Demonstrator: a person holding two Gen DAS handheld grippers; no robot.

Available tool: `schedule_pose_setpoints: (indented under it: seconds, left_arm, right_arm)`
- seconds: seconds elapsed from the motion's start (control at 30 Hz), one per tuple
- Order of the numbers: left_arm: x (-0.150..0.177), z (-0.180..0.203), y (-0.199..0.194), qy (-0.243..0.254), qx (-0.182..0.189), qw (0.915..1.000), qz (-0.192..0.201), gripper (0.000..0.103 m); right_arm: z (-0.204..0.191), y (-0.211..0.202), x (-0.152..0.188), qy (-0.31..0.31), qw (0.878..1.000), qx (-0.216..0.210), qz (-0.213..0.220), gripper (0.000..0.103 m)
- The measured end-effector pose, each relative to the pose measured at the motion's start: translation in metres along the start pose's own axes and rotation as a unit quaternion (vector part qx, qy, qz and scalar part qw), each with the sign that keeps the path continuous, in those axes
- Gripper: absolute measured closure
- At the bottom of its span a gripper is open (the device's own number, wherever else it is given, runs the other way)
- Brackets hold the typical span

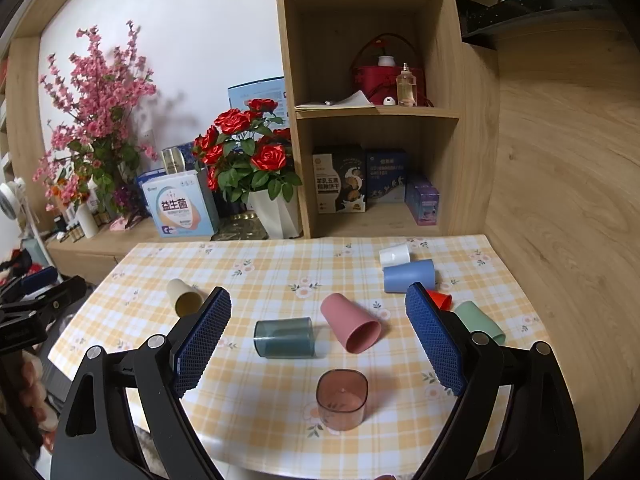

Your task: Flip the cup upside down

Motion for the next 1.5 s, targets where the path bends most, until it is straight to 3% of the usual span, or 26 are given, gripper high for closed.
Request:
schedule_pose_setpoints:
  seconds: [1.27,1.5]
  left_arm:
    - [0.003,-0.002,0.005,-0.015,0.001,0.9999,-0.009,0.006]
    - [0.008,-0.008,0.014,-0.029,-0.002,0.9996,-0.005,0.006]
  right_arm:
    - [0.003,0.003,0.005,0.003,1.000,0.007,-0.005,0.017]
    - [0.006,0.003,0.011,0.003,1.000,0.010,0.020,0.017]
Point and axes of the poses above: each gripper's, at about its wrist camera, not at the fingertips, and y roughly the way its jaws point, z to its right, x to its underside, the point moved 1 cm from there along y, roughly the way its jaws point, and after that the axes turned 1 degree about -y, right-handed, at the moved point
